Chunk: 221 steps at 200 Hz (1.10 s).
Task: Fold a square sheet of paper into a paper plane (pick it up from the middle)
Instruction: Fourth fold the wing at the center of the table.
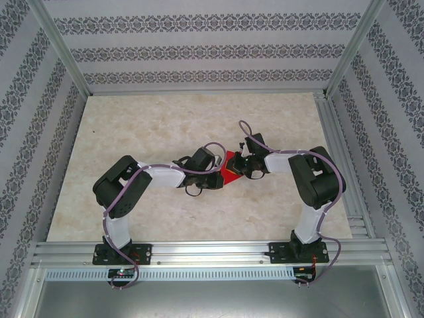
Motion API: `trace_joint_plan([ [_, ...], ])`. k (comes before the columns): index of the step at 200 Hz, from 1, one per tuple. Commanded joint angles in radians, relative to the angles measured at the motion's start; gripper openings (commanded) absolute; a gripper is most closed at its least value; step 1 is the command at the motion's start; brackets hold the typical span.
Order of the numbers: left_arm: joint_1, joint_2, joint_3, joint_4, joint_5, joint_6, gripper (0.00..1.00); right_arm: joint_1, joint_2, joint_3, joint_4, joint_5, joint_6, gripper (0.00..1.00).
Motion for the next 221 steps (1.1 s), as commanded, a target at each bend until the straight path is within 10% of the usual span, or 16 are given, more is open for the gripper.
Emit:
trace_joint_plan([
  [1, -0.008, 0.002, -0.043, -0.042, 0.013, -0.014, 0.13, -0.007, 0.084, -0.036, -0.098, 0.116, -0.006, 0.09],
  [221, 0.024, 0.040, 0.055, 0.031, -0.004, -0.023, 0.13, -0.002, 0.093, -0.040, -0.098, 0.099, -0.006, 0.09],
])
